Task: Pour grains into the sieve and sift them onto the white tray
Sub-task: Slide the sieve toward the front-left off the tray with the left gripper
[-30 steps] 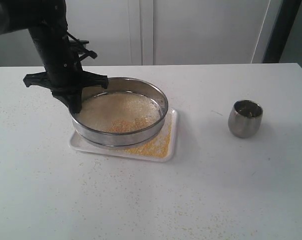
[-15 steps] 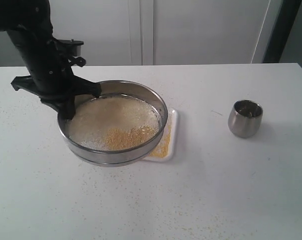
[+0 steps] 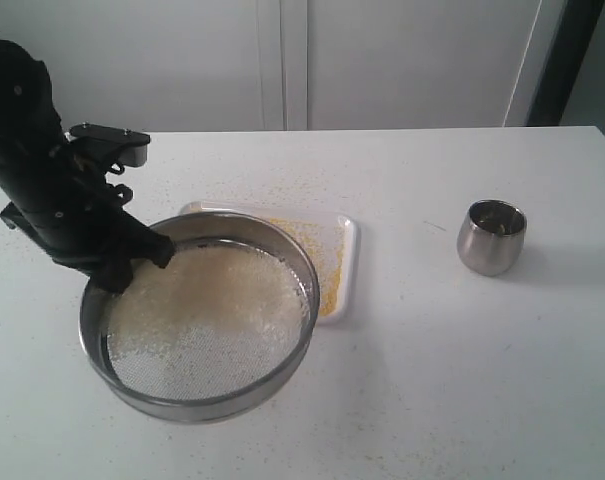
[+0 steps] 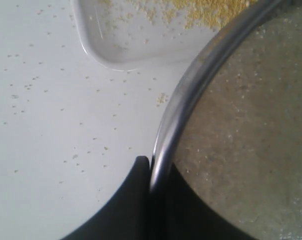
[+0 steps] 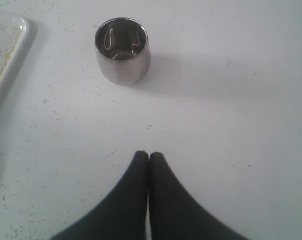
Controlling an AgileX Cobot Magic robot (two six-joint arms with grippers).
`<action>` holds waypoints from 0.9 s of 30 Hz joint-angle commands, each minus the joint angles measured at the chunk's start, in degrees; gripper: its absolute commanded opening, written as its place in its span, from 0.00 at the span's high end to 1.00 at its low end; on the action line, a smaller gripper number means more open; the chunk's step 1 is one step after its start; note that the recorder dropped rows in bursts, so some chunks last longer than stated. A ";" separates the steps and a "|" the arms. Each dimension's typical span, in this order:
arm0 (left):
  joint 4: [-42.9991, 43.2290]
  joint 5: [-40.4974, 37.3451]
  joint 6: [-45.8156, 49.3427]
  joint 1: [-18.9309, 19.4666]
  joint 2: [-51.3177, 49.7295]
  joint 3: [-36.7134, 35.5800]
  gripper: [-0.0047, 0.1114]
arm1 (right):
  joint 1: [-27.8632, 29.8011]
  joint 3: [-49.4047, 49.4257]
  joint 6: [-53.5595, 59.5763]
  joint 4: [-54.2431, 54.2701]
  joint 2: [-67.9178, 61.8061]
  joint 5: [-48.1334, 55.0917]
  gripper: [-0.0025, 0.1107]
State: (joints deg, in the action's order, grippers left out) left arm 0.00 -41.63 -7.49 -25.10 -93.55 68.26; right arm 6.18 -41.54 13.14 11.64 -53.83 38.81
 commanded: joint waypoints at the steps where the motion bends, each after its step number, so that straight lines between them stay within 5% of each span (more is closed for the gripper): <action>1: -2.87 0.33 7.49 -0.18 1.10 -2.28 0.96 | 0.24 0.25 -0.13 0.25 0.25 -0.78 0.98; 13: -2.87 7.02 10.06 -0.05 0.84 -6.78 0.96 | 0.24 0.25 -0.13 0.25 0.25 -0.78 0.98; 20: -4.99 6.82 10.06 4.49 -0.47 -7.63 0.96 | 0.24 0.25 -0.13 0.25 0.25 -0.78 0.98; 27: -5.55 6.85 14.13 5.09 -2.29 -7.67 0.96 | 0.24 0.25 -0.13 0.25 0.25 -0.78 0.98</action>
State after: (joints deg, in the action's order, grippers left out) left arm -3.41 -33.83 5.31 -20.06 -95.50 60.74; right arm 6.18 -41.54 13.14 11.64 -53.83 38.81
